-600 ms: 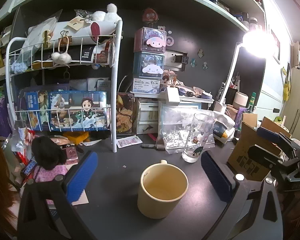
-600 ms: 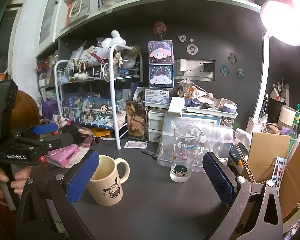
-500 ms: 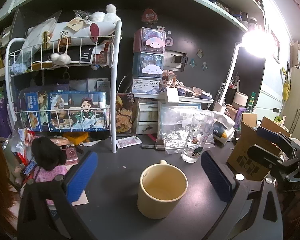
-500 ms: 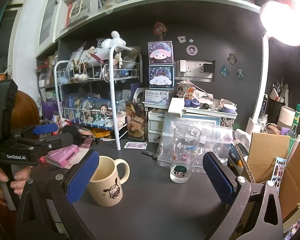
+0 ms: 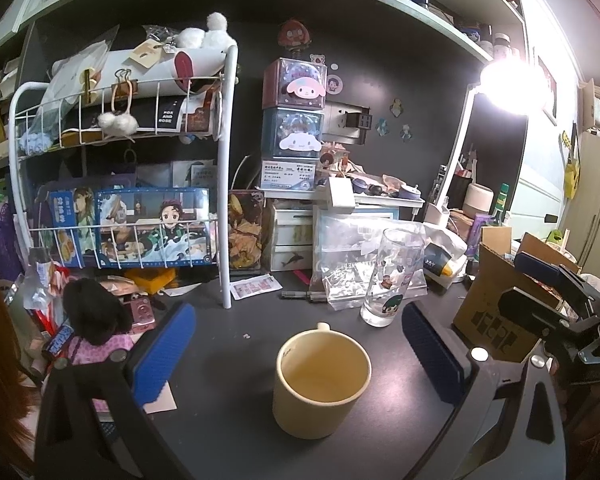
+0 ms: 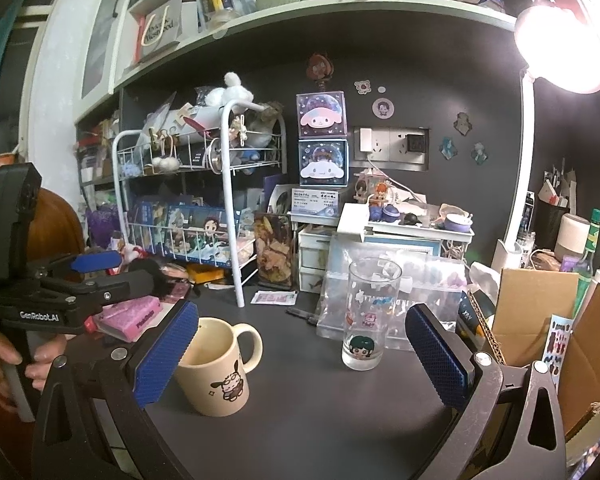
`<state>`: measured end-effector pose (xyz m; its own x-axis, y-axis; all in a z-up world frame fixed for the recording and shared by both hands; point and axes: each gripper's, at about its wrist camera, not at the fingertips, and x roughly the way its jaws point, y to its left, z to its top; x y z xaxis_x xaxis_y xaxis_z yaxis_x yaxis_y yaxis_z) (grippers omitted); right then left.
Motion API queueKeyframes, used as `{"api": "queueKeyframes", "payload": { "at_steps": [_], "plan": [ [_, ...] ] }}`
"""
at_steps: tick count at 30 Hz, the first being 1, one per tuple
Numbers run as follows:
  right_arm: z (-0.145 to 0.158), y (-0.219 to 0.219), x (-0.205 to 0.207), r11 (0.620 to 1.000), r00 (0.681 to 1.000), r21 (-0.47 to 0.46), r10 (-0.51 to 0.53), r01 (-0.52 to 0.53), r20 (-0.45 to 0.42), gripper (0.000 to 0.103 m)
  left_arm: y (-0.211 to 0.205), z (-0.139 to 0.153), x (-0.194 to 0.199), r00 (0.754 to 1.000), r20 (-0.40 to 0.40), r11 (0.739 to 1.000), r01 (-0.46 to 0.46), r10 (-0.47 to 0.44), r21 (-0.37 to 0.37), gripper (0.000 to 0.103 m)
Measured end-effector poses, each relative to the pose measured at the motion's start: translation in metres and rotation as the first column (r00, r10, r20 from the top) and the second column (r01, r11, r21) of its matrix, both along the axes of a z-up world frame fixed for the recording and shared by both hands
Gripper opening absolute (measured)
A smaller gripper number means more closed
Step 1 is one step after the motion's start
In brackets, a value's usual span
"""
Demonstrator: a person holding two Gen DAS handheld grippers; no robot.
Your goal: Flip cup upside down
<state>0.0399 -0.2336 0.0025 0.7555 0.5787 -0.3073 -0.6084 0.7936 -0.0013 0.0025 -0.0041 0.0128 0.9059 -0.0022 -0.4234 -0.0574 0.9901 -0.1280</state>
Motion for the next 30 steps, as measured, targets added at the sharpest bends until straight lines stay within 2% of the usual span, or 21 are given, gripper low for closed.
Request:
{"api": "queueKeyframes", "payload": {
  "at_steps": [9, 13, 16, 19, 22, 25, 28, 30],
  "plan": [
    [0.000, -0.002, 0.001, 1.000, 1.000, 0.000, -0.001, 0.001, -0.004, 0.103, -0.002, 0.001, 0.000, 1.000, 0.001, 1.000, 0.003, -0.003, 0.001, 0.102],
    [-0.001, -0.004, 0.004, 0.998, 1.000, 0.048, 0.027, -0.027, 0.006, 0.103, -0.005, 0.001, 0.000, 1.000, 0.002, 1.000, 0.003, -0.003, 0.013, 0.103],
    [-0.010, 0.007, 0.011, 0.996, 0.996, 0.008, 0.089, -0.089, -0.023, 0.103, -0.004, 0.001, 0.000, 1.000, 0.003, 1.000, 0.009, -0.009, 0.012, 0.103],
    [-0.026, 0.024, 0.016, 0.987, 0.989, -0.072, 0.140, -0.143, -0.052, 0.103, 0.001, -0.001, 0.000, 1.000, 0.000, 1.000, 0.019, -0.019, 0.001, 0.103],
    [-0.047, 0.042, 0.023, 0.969, 0.974, -0.134, 0.194, -0.208, -0.113, 0.103, 0.010, -0.007, 0.000, 0.999, -0.004, 0.999, 0.039, -0.039, -0.026, 0.102],
    [-0.067, 0.058, 0.034, 0.950, 0.944, -0.133, 0.251, -0.282, -0.212, 0.103, 0.020, -0.016, 0.002, 0.997, -0.028, 0.997, 0.067, -0.068, -0.049, 0.102],
    [-0.087, 0.076, 0.048, 0.933, 0.911, -0.141, 0.277, -0.331, -0.306, 0.094, 0.025, -0.027, 0.004, 0.995, -0.053, 0.995, 0.081, -0.084, -0.055, 0.102],
    [-0.099, 0.088, 0.057, 0.914, 0.880, -0.144, 0.307, -0.378, -0.363, 0.092, 0.028, -0.036, 0.006, 0.993, -0.075, 0.994, 0.092, -0.097, -0.061, 0.102]
  ]
}}
